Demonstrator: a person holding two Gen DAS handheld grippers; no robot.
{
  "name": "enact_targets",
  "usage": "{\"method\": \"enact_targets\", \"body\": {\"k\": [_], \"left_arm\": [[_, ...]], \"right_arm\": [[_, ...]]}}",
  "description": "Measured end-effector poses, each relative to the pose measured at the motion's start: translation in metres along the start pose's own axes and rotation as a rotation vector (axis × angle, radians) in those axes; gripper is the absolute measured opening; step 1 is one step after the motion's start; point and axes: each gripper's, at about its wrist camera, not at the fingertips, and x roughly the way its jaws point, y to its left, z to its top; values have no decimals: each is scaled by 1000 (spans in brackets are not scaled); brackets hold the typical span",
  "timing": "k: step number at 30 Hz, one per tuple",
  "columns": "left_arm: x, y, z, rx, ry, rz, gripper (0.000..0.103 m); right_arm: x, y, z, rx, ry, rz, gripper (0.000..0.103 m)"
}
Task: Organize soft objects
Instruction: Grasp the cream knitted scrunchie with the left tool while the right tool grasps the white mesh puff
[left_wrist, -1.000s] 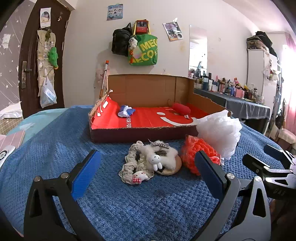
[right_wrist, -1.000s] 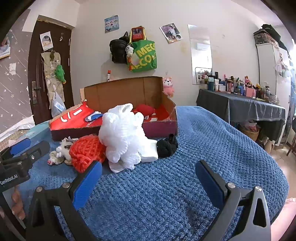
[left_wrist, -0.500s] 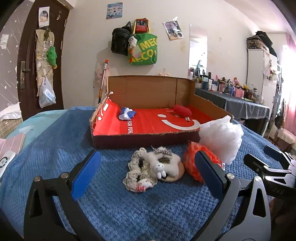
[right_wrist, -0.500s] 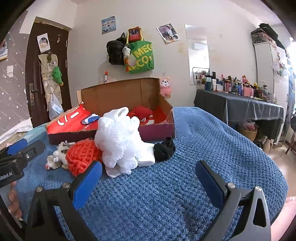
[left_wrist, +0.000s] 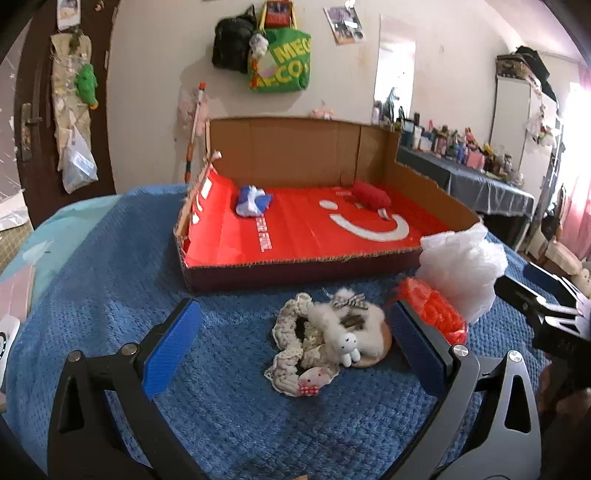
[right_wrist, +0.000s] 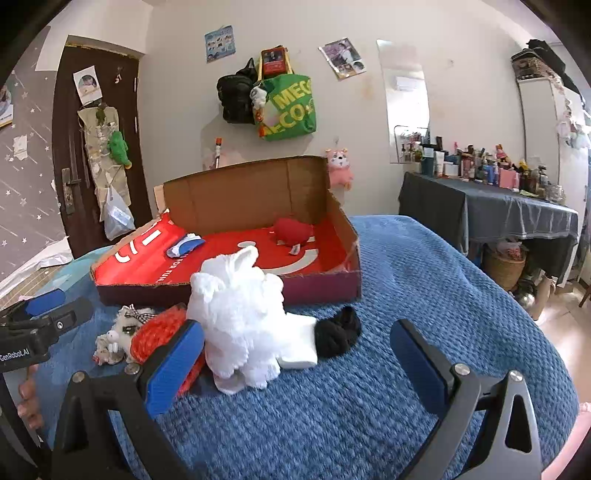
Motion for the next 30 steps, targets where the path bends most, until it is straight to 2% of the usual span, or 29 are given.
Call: {"method": "enact_targets", "body": {"k": [5,12,22,30], "left_arm": [[14,7,-2,-2,105,-33,103],[21,18,-7,-1,188,-61,103],[33,16,-15,45,287,-90,103],[56,15,-12,49,358,-35,103]], "right_arm": [[15,3,6,-11,59,35,103],[31,2,12,0,129,76,103],[43,-4,17,39,169,132,103],[48,2,21,13,177,166,103]]}}
